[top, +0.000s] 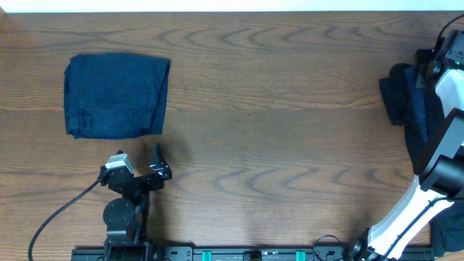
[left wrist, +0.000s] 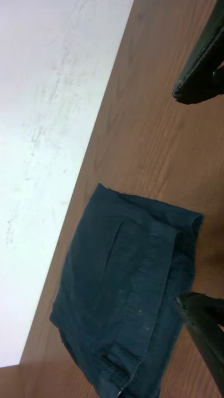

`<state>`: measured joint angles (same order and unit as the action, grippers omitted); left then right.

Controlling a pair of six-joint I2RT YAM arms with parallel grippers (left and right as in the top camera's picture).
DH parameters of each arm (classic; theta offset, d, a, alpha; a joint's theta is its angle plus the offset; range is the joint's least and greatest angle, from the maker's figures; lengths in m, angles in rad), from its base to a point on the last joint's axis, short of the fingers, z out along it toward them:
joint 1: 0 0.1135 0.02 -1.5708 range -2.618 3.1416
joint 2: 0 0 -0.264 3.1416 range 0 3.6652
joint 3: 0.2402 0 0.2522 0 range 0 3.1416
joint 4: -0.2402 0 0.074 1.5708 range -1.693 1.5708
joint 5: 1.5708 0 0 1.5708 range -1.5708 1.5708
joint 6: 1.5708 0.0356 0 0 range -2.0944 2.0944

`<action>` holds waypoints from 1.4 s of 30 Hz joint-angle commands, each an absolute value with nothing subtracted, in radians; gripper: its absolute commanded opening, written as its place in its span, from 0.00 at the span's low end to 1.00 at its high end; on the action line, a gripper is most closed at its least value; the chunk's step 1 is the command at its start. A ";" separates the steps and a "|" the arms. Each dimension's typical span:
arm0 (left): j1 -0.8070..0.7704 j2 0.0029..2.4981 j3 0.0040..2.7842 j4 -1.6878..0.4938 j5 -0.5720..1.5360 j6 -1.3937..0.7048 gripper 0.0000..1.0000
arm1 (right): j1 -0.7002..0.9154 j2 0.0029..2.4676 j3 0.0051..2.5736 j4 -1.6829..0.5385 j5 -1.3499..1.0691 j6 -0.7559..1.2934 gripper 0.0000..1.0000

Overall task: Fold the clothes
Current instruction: 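Grasp the dark pants with the right gripper and lift upward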

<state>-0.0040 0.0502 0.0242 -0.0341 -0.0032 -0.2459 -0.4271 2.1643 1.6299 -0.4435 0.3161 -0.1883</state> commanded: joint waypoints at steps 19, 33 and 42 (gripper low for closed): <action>-0.008 0.043 0.004 -0.071 -0.020 -0.233 0.98 | -0.459 2.212 1.607 -0.400 0.216 -0.196 0.61; -0.008 0.043 0.004 -0.071 -0.020 -0.233 0.98 | -0.466 2.197 1.543 -0.283 0.217 -0.196 0.16; -0.008 0.043 0.004 -0.071 -0.020 -0.233 0.98 | -0.462 2.106 1.558 -0.280 0.199 -0.196 0.01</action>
<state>-0.0040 0.0502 0.0242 -0.0338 -0.0032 -0.2459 -0.4614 2.1838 1.5494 -0.2855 0.2245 -0.1925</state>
